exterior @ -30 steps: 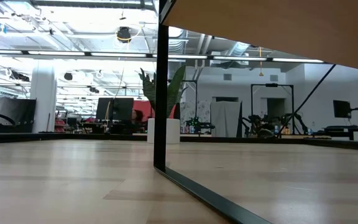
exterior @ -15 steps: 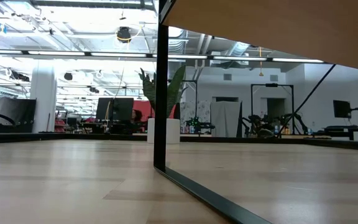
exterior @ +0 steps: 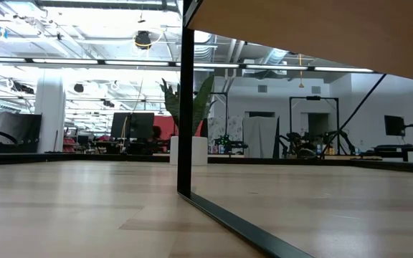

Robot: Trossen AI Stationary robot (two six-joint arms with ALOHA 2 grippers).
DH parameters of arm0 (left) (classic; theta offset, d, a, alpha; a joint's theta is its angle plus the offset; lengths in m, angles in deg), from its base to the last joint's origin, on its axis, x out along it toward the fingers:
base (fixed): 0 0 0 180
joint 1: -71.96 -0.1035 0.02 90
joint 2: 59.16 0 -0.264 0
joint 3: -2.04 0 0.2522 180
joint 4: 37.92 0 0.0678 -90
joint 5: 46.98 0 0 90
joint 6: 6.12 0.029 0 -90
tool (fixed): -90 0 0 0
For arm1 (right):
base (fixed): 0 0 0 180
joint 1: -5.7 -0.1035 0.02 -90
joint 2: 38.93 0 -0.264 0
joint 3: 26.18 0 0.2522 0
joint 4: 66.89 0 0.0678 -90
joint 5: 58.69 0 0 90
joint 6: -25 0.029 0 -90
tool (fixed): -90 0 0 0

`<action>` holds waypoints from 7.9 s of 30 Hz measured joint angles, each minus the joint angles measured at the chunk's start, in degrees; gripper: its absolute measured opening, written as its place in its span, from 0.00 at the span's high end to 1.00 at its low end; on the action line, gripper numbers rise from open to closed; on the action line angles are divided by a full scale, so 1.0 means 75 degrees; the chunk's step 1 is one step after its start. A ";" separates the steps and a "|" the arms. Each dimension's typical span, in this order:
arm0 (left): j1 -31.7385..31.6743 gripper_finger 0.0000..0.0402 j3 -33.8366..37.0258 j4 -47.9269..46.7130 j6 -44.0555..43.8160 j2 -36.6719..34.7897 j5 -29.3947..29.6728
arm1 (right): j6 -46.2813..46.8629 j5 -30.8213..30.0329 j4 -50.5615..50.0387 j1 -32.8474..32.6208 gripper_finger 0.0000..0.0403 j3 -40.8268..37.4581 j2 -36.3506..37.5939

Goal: Stack cereal on shelf
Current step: Adjust the colored cereal boxes on the shelf

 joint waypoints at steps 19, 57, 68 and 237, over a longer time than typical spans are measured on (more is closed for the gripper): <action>-0.0003 1.00 0.0000 0.0000 0.0003 0.0000 0.0000 | -0.0512 0.0142 0.0147 0.0299 0.98 0.0000 0.0013; -0.0006 1.00 0.0000 0.0047 -0.0006 0.0000 0.0005 | 0.0241 0.0426 0.0382 -0.1376 0.98 0.0912 -0.0483; -0.0006 1.00 0.0000 0.0047 -0.0003 0.0000 0.0005 | 0.0057 0.0817 0.0395 -0.1242 0.98 0.0930 -0.0975; 0.0268 1.00 0.0003 0.0055 -0.0204 0.0000 0.0643 | -0.2218 0.0416 -0.0002 0.0767 0.97 0.1155 -0.0214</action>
